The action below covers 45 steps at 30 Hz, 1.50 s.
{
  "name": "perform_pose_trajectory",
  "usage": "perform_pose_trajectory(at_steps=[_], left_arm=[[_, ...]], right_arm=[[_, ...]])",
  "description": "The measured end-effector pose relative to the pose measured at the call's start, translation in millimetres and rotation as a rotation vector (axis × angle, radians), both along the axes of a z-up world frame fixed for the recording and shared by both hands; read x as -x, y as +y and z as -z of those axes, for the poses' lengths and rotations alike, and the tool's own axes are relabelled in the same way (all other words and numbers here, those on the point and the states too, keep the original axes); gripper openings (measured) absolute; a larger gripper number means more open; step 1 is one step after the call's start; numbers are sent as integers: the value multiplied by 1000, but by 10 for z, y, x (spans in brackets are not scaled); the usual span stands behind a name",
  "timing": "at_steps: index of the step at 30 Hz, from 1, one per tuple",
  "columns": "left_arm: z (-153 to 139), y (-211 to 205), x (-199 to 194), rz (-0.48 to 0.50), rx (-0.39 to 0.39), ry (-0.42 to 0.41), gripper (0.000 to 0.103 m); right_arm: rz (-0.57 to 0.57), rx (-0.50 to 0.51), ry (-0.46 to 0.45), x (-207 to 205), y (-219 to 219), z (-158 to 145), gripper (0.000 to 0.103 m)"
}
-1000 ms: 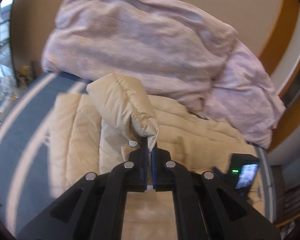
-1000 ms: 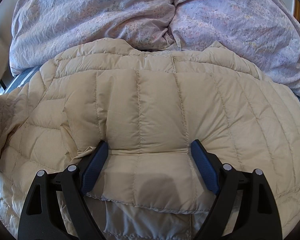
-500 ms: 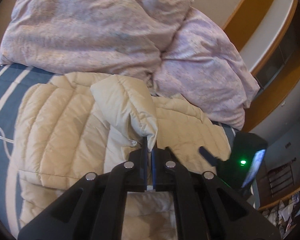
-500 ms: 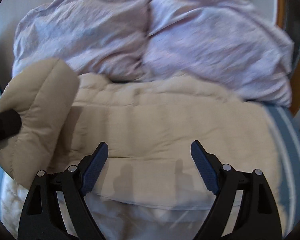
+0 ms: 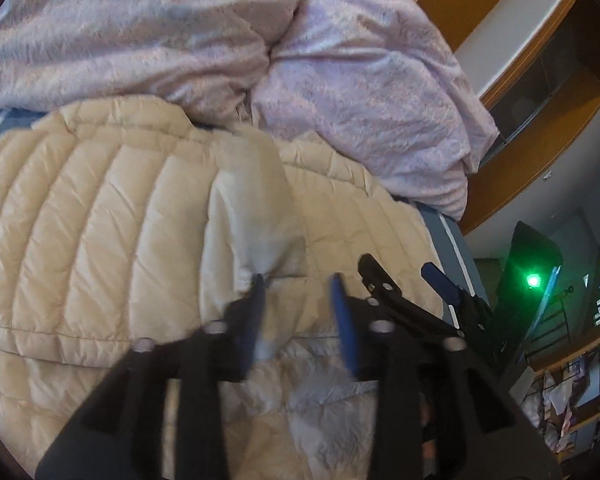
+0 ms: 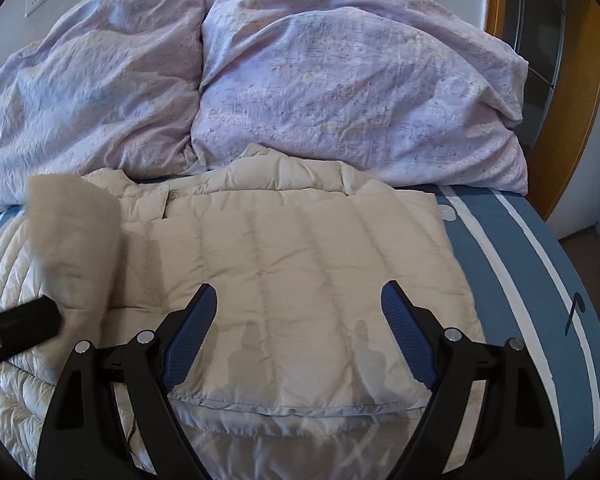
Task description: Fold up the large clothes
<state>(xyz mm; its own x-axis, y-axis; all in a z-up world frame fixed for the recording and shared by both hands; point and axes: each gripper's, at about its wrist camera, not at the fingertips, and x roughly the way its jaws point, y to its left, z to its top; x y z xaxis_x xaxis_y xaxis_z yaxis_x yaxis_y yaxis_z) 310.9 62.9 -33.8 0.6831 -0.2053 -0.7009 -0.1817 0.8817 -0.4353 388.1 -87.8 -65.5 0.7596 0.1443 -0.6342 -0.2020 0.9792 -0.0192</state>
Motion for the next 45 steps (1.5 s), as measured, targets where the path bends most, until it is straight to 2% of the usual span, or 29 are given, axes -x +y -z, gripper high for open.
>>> perform_pose_trajectory(at_steps=[2, 4, 7, 9, 12, 16, 21, 26, 34, 40, 43, 44, 45], left_arm=[[-80, 79, 72, -18, -24, -21, 51], [-131, 195, 130, -50, -51, -23, 52], [-134, 364, 179, -94, -73, -5, 52], [-111, 453, 196, -118, -94, 7, 52], [-41, 558, 218, -146, -132, 33, 52], [79, 633, 192, -162, -168, 66, 52], [206, 656, 153, -165, -208, 97, 52], [322, 677, 92, -167, -239, 120, 52], [543, 720, -8, -163, -244, 153, 52], [629, 766, -49, -172, -230, 169, 53], [582, 771, 11, -169, -218, 173, 55], [560, 774, 40, -166, -212, 169, 60], [520, 775, 100, -164, -212, 162, 66]], right_arm=[[-6, -21, -1, 15, -15, -38, 80], [-16, -45, 1, 40, -7, -76, 76], [-39, -94, 3, 81, 9, -153, 65], [-58, -120, 2, 107, 36, -203, 52], [-118, -160, 14, 140, 135, -227, 38], [-229, -203, 72, 145, 331, -129, 27], [-282, -181, 137, 89, 495, 90, 25], [-245, -143, 181, 2, 504, 258, 25], [-193, -113, 228, -102, 524, 403, 23], [-188, -114, 226, -112, 530, 422, 24], [-206, -169, 264, -140, 471, 413, 27], [-212, -195, 281, -145, 433, 398, 32], [-220, -221, 297, -135, 390, 376, 41]])
